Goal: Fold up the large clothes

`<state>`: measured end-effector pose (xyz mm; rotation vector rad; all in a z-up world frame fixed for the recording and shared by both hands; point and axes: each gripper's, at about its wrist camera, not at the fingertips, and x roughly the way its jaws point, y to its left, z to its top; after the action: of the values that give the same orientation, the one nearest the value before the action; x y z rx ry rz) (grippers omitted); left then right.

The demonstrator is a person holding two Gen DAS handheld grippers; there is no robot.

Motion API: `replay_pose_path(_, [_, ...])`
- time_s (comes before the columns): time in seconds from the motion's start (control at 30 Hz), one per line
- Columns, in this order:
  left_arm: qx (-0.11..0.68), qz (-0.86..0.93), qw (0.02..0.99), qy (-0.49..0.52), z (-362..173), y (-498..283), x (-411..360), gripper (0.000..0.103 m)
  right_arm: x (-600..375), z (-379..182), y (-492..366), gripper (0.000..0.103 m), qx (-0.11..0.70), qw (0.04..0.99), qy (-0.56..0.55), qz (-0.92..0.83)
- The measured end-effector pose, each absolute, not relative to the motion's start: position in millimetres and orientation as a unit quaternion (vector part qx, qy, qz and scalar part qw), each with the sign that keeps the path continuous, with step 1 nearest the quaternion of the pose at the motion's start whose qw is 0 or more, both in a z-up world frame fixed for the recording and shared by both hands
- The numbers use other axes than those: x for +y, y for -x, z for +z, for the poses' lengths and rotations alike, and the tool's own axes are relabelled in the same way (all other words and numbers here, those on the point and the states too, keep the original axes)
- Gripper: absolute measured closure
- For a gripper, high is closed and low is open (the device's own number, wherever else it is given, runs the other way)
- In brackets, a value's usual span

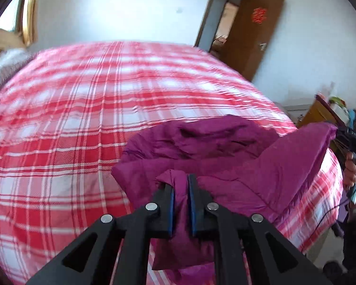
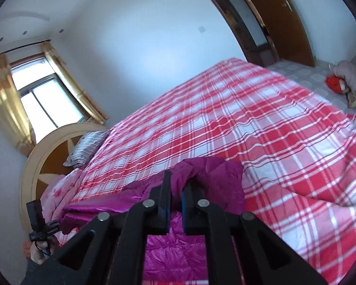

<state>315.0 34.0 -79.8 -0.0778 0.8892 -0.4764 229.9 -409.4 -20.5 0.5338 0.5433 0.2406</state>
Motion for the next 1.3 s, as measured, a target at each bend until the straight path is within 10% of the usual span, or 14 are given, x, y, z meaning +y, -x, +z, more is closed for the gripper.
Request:
replay_pose_path(0.2, [0.467, -0.230, 0.838, 0.162, -103.1, -364.7, 67.0, 0.083, -414.7, -55.5, -302.2, 0.094, 0.305, 0.913, -0.258, 0.083])
replay_pose_path(0.37, [0.417, -0.117, 0.889, 0.150, -85.1, -354.4, 105.7, 0.030, -419.9, -74.1, -321.9, 0.094, 0.326, 0.903, -0.269, 0.078])
replay_pose_path(0.57, [0.348, -0.072, 0.926, 0.132, -64.3, -341.6, 83.9, 0.030, -400.3, -92.3, -363.3, 0.082, 0.359, 0.902, -0.232, 0.066])
replay_pose_path(0.63, [0.325, -0.085, 0.936, 0.107, -57.5, -341.9, 53.1, 0.029, -400.8, -92.4, -367.5, 0.034, 0.353, 0.906, -0.232, 0.035])
replay_pose_path(0.67, [0.319, -0.094, 0.938, 0.098, -57.1, -345.1, 39.0, 0.029, -402.2, -89.5, -364.9, 0.027, 0.339, 0.909, -0.239, 0.027])
replay_pose_path(1.07, [0.307, -0.029, 0.942, -0.135, -130.4, -404.5, -70.2, 0.028, -299.9, -117.2, -365.6, 0.025, 0.346, 0.932, -0.092, 0.058])
replay_pose_path(1.3, [0.375, -0.008, 0.925, -0.068, -162.9, -438.1, -36.5, 0.027, -294.6, -140.0, -387.7, 0.027, 0.357, 0.930, -0.074, 0.044])
